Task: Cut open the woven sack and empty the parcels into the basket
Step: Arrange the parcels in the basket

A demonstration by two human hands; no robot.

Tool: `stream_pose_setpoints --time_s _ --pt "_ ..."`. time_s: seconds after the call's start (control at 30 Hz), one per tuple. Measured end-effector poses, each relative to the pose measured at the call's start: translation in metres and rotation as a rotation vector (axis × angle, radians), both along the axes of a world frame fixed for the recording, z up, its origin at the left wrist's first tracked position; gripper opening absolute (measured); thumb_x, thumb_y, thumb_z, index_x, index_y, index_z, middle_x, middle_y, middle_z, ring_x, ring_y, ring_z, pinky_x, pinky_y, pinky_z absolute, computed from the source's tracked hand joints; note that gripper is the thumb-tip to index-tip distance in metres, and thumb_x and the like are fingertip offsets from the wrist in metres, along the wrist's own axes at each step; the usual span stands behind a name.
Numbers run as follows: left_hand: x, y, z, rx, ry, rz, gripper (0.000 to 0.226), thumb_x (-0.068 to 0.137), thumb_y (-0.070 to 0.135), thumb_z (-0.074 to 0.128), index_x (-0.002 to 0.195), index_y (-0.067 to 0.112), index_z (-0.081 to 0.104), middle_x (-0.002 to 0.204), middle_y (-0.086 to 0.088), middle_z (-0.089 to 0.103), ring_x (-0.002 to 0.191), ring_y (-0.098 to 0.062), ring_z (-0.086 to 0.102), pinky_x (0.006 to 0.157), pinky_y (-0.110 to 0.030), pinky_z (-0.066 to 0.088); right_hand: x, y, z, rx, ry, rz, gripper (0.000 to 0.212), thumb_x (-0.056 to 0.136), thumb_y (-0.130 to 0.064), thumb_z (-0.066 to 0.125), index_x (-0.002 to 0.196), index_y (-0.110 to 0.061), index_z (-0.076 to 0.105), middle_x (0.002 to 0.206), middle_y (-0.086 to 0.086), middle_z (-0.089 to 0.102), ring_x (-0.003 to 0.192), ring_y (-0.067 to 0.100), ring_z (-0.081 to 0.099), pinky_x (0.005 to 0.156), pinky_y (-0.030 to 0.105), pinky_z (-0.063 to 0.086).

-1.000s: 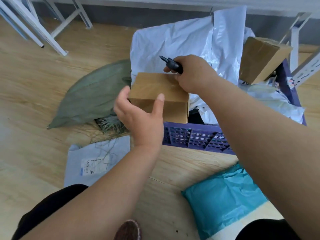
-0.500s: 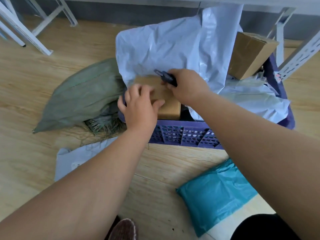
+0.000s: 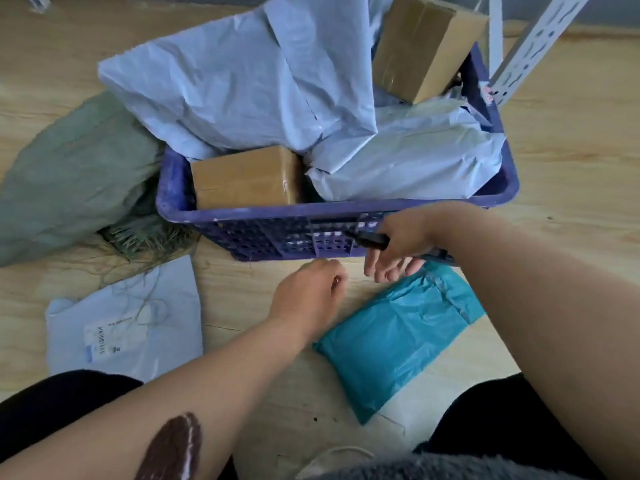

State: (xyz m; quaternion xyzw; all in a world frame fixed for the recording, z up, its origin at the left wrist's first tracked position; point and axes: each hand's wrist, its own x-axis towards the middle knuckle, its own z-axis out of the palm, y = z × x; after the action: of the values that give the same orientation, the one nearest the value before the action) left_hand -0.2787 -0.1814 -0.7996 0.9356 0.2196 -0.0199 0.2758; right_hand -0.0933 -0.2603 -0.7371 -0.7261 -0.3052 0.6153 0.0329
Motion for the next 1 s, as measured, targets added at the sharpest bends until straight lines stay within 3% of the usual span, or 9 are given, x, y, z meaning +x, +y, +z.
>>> stream_pose_setpoints --time_s 0.07,0.13,0.23,0.33,0.43,0.5,0.63,0.83,1.0 --pt "-0.004 -0.011 -0.031 -0.203 0.355 0.031 0.025 0.091 0.031 0.053 0.113 0.024 0.059 0.115 -0.001 0.061 0.103 -0.021 0.060 0.089 -0.034 0.049 -0.005 -0.018 -0.029 -0.188 -0.076 0.090 0.023 0.094 -0.011 0.053 0.113 -0.007 0.064 0.109 0.010 0.070 0.087 0.020 0.065 0.074 0.029 0.054" --pt "-0.003 -0.015 -0.053 -0.319 0.535 -0.019 0.042 0.090 0.036 0.055 0.129 0.021 0.051 0.131 -0.001 0.055 0.116 -0.019 0.054 0.097 -0.031 0.044 -0.018 -0.030 -0.058 -0.269 -0.283 0.305 0.029 0.093 -0.013 0.052 0.121 -0.008 0.060 0.112 0.008 0.065 0.090 0.023 0.062 0.070 0.030 0.053" --pt "0.008 -0.021 -0.070 -0.361 0.624 -0.089 0.053 0.088 0.038 0.057 0.136 0.019 0.046 0.139 -0.001 0.050 0.125 -0.018 0.050 0.100 -0.030 0.041 -0.043 -0.045 -0.095 -0.149 -0.523 0.387 0.041 0.088 -0.008 0.051 0.128 -0.017 0.051 0.118 0.003 0.055 0.107 0.027 0.057 0.074 0.037 0.047" --pt "0.018 -0.026 -0.072 -0.317 0.610 -0.111 0.044 0.088 0.036 0.057 0.128 0.018 0.051 0.131 -0.005 0.055 0.117 -0.022 0.054 0.089 -0.029 0.043 -0.055 -0.056 -0.123 -0.039 -0.481 0.364 0.061 0.087 -0.004 0.052 0.141 -0.026 0.034 0.146 -0.001 0.033 0.122 0.028 0.051 0.076 0.041 0.046" --pt "0.011 -0.020 -0.070 -0.351 0.590 -0.073 0.046 0.091 0.033 0.058 0.134 0.019 0.050 0.135 -0.004 0.054 0.120 -0.022 0.053 0.097 -0.031 0.043 -0.061 -0.055 -0.142 -0.077 -0.429 0.431 0.081 0.087 0.000 0.050 0.151 -0.030 0.010 0.159 -0.010 0.000 0.128 0.027 0.047 0.072 0.039 0.041" --pt "-0.003 -0.012 -0.070 -0.384 0.608 -0.004 0.048 0.092 0.033 0.058 0.136 0.017 0.049 0.138 -0.004 0.053 0.122 -0.021 0.053 0.101 -0.030 0.042 -0.064 -0.048 -0.149 -0.098 -0.426 0.488 0.082 0.087 0.003 0.049 0.151 -0.029 0.008 0.159 -0.005 0.007 0.126 0.029 0.048 0.073 0.039 0.042" --pt "-0.035 0.010 -0.071 -0.399 0.646 0.104 0.046 0.093 0.034 0.057 0.136 0.017 0.049 0.137 -0.002 0.053 0.121 -0.020 0.053 0.100 -0.028 0.042 -0.063 -0.029 -0.151 -0.138 -0.450 0.561 0.059 0.088 -0.002 0.051 0.141 -0.020 0.035 0.136 0.008 0.044 0.120 0.030 0.050 0.084 0.041 0.044" --pt "-0.063 0.041 -0.072 -0.368 0.636 0.252 0.044 0.095 0.034 0.053 0.136 0.017 0.049 0.136 -0.005 0.054 0.122 -0.022 0.052 0.100 -0.027 0.041 -0.069 0.001 -0.146 -0.231 -0.550 0.583 0.032 0.089 -0.010 0.056 0.121 -0.012 0.057 0.120 0.004 0.055 0.108 0.026 0.057 0.071 0.033 0.043" --pt "-0.099 0.091 -0.077 -0.174 0.593 0.560 0.048 0.094 0.029 0.053 0.139 0.018 0.044 0.144 -0.010 0.036 0.127 -0.030 0.042 0.104 -0.036 0.037 -0.095 0.051 -0.139 -0.079 -0.589 0.241 0.027 0.093 -0.033 0.053 0.114 -0.018 0.057 0.116 0.004 0.061 0.107 0.026 0.059 0.074 0.030 0.042"
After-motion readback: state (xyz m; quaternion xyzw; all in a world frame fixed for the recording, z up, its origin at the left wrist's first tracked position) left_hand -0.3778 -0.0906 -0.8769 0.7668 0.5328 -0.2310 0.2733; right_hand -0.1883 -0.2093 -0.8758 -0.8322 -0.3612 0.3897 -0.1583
